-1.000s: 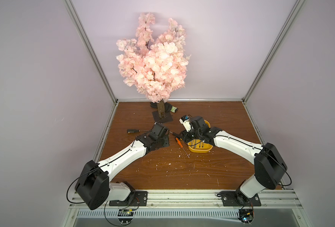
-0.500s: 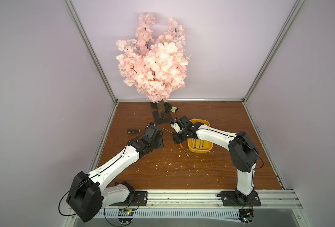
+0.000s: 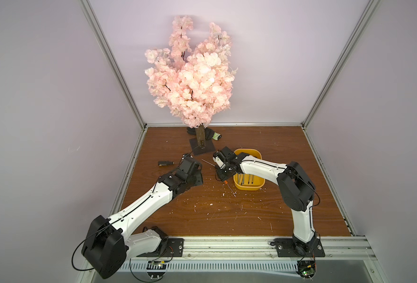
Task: Put the screwdriver on the desktop into the storage box
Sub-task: Pick up the screwdriver from the center of the board.
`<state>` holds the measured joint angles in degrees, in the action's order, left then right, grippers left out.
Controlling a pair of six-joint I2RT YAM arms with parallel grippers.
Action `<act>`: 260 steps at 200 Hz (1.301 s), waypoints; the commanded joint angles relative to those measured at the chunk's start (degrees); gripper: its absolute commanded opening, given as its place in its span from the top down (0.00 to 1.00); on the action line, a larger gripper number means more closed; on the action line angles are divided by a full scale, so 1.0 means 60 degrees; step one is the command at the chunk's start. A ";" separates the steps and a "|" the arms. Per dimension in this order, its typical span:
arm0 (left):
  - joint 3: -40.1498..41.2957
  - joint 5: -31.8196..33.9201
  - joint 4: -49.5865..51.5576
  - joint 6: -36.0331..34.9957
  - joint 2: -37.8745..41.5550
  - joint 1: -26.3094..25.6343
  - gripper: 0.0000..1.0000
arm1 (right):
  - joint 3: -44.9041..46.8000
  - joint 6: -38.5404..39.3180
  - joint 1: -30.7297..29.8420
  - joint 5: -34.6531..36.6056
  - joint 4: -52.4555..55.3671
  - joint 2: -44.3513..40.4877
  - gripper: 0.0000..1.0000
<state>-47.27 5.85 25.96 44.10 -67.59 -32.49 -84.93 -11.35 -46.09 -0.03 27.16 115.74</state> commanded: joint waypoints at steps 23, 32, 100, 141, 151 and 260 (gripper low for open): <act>0.0106 0.0110 0.0054 0.0122 0.0129 0.0107 0.54 | -0.0053 0.0004 -0.0097 0.0065 -0.0077 0.0063 0.59; 0.0100 0.0110 0.0054 0.0150 0.0116 0.0101 0.54 | -0.0040 -0.0006 -0.0110 0.0065 -0.0090 0.0069 0.59; 0.0051 0.0161 0.0053 0.0125 0.0126 0.0114 0.54 | 0.0059 -0.0041 -0.0178 0.0009 -0.0212 0.0046 0.60; 0.0128 0.0113 -0.0023 0.0173 0.0118 0.0109 0.54 | 0.0148 0.0008 -0.0232 -0.0010 -0.0225 0.0057 0.60; 0.0128 0.0102 -0.0027 0.0182 0.0111 0.0105 0.54 | 0.0192 0.0017 -0.0246 -0.0029 -0.0260 0.0042 0.60; 0.0202 0.0080 -0.0005 0.0268 0.0267 0.0110 0.54 | 0.0271 0.0234 -0.0392 0.0245 -0.0308 0.0299 0.60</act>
<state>-46.78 5.82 25.69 45.10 -67.22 -32.49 -83.74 -10.74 -47.68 1.28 24.45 116.27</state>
